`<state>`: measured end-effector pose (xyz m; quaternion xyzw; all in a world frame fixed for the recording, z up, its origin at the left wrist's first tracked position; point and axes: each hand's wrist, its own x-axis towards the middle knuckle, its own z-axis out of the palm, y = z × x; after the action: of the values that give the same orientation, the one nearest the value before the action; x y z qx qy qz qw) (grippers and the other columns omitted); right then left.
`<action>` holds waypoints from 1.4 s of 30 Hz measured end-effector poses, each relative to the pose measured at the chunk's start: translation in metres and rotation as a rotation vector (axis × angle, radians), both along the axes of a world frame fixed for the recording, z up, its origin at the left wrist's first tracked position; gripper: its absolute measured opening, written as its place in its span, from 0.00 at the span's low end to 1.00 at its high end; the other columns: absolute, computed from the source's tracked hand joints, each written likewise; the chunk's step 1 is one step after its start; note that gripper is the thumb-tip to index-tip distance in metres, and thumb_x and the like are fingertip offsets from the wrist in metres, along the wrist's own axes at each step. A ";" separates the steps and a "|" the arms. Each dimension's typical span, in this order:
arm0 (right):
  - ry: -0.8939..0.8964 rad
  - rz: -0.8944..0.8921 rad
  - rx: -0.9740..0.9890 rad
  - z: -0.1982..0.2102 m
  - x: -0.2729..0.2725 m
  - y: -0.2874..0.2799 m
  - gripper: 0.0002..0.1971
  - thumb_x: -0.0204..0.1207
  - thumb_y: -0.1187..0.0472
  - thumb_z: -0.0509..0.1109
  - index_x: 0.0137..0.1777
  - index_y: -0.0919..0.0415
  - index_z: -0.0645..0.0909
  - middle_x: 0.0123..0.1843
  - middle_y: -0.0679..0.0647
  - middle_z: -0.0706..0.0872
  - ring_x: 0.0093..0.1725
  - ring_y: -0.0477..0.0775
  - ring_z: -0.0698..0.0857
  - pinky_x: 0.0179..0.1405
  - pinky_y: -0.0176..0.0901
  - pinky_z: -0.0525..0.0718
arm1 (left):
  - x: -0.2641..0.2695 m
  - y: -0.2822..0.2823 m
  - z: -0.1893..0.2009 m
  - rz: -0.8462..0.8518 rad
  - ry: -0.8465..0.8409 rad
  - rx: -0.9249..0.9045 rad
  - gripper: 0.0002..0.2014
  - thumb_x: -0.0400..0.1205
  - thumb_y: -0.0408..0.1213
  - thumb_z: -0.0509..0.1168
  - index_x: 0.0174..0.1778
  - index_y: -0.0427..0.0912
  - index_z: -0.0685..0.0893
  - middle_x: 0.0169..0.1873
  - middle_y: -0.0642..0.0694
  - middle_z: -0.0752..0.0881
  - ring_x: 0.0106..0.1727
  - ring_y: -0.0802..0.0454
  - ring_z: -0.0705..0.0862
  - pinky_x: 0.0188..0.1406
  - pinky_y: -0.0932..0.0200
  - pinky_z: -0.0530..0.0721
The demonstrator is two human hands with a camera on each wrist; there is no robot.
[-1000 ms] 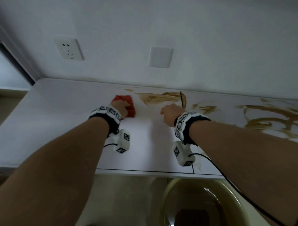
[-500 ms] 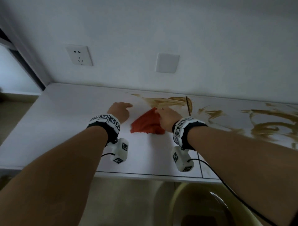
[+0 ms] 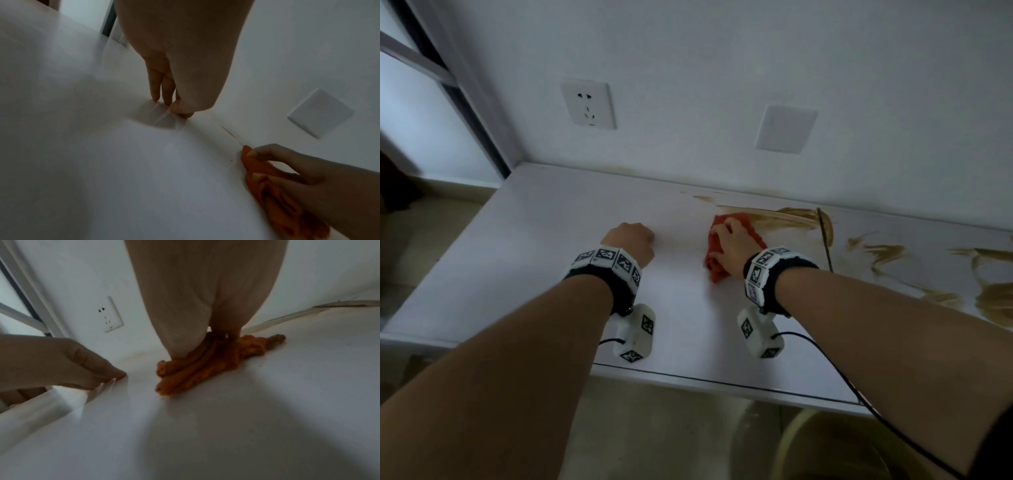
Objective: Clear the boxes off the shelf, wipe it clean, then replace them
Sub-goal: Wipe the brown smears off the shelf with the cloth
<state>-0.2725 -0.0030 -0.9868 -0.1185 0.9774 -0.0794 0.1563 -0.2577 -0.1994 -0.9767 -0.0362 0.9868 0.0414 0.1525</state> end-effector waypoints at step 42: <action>-0.146 0.421 0.277 0.012 -0.029 -0.042 0.34 0.83 0.71 0.50 0.84 0.53 0.39 0.85 0.50 0.39 0.83 0.67 0.47 0.82 0.57 0.51 | -0.009 -0.005 -0.001 0.115 0.060 0.104 0.18 0.83 0.41 0.55 0.64 0.47 0.85 0.60 0.41 0.85 0.59 0.40 0.84 0.56 0.56 0.81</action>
<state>-0.3014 -0.0451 -0.9743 -0.2908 0.9188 0.0812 0.2541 -0.2666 -0.2047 -0.9776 -0.0835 0.9837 0.1023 0.1221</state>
